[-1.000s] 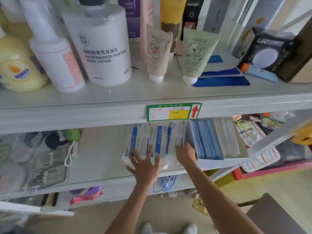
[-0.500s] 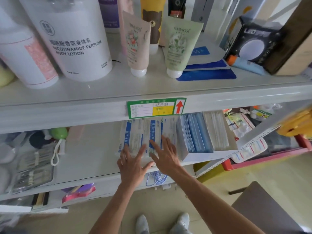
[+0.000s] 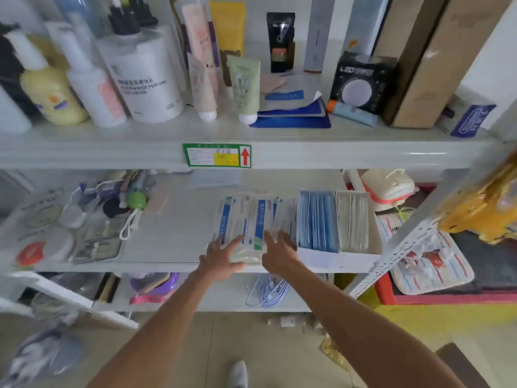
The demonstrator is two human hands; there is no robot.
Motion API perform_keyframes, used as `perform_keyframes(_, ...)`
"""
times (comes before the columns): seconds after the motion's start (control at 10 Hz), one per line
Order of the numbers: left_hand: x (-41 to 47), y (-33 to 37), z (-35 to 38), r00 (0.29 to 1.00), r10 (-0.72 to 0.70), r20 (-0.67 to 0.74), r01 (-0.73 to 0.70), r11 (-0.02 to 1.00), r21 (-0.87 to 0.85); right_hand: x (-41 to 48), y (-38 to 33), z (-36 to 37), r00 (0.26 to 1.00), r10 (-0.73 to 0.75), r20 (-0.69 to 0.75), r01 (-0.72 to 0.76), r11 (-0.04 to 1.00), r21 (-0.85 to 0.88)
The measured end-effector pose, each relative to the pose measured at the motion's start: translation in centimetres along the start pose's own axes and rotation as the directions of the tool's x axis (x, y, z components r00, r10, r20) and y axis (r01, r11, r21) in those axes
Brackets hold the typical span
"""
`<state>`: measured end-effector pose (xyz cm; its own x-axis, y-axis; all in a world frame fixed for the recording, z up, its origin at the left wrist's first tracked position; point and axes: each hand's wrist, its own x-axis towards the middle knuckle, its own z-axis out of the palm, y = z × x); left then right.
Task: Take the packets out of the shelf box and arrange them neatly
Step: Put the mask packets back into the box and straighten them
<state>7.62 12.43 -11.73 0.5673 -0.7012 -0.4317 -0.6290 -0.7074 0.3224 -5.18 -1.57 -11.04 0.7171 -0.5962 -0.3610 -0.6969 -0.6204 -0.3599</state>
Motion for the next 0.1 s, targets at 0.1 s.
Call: perform_keyframes(0.1,-1.40,0.54,-2.51,1.000,-0.014,0.003,0.014,0.999,-0.050,-0.98,-0.30,-2.84,0.992,-0.122,-0.033,0.122,0.992,-0.010)
